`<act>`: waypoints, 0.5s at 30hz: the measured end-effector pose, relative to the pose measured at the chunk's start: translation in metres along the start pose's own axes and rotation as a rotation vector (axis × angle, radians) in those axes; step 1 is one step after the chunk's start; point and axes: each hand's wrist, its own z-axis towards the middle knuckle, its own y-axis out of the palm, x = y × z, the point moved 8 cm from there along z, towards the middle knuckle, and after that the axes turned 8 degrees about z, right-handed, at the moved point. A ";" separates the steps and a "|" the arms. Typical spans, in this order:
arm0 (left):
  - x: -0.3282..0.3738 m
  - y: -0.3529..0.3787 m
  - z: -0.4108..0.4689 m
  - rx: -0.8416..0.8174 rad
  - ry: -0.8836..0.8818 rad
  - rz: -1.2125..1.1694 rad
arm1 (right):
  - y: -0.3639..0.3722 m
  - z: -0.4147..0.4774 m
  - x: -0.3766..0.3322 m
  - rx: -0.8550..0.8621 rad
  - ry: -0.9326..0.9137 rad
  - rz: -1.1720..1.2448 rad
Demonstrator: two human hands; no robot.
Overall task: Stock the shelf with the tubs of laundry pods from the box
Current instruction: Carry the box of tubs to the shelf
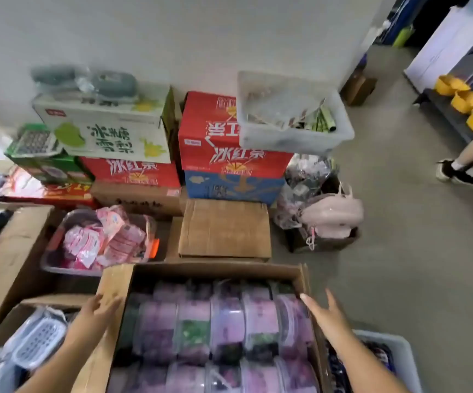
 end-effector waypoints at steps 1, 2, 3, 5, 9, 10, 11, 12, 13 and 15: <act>0.003 0.005 0.000 -0.010 -0.009 -0.010 | 0.004 0.005 -0.002 -0.016 -0.018 -0.007; -0.003 0.010 -0.002 -0.022 -0.038 -0.018 | 0.009 0.007 0.000 -0.035 -0.037 -0.021; -0.006 0.015 -0.008 -0.052 -0.025 -0.021 | 0.013 0.006 0.006 -0.043 -0.033 -0.046; -0.009 0.021 -0.020 -0.053 -0.014 0.011 | 0.019 0.002 0.012 -0.042 -0.018 -0.074; -0.011 0.026 -0.036 -0.004 0.078 0.254 | 0.030 -0.007 0.022 -0.032 -0.047 -0.122; -0.015 0.027 -0.039 -0.011 0.066 0.324 | 0.031 -0.008 0.023 -0.027 -0.056 -0.153; -0.020 0.029 -0.042 -0.009 0.055 0.370 | 0.032 -0.009 0.025 -0.021 -0.052 -0.188; -0.025 0.030 -0.047 -0.006 0.013 0.410 | 0.033 -0.011 0.025 -0.015 -0.046 -0.215; -0.029 0.031 -0.049 0.008 -0.015 0.447 | 0.032 -0.013 0.027 0.001 -0.025 -0.241; -0.027 0.031 -0.049 0.036 -0.024 0.469 | 0.026 -0.013 0.027 0.049 0.011 -0.323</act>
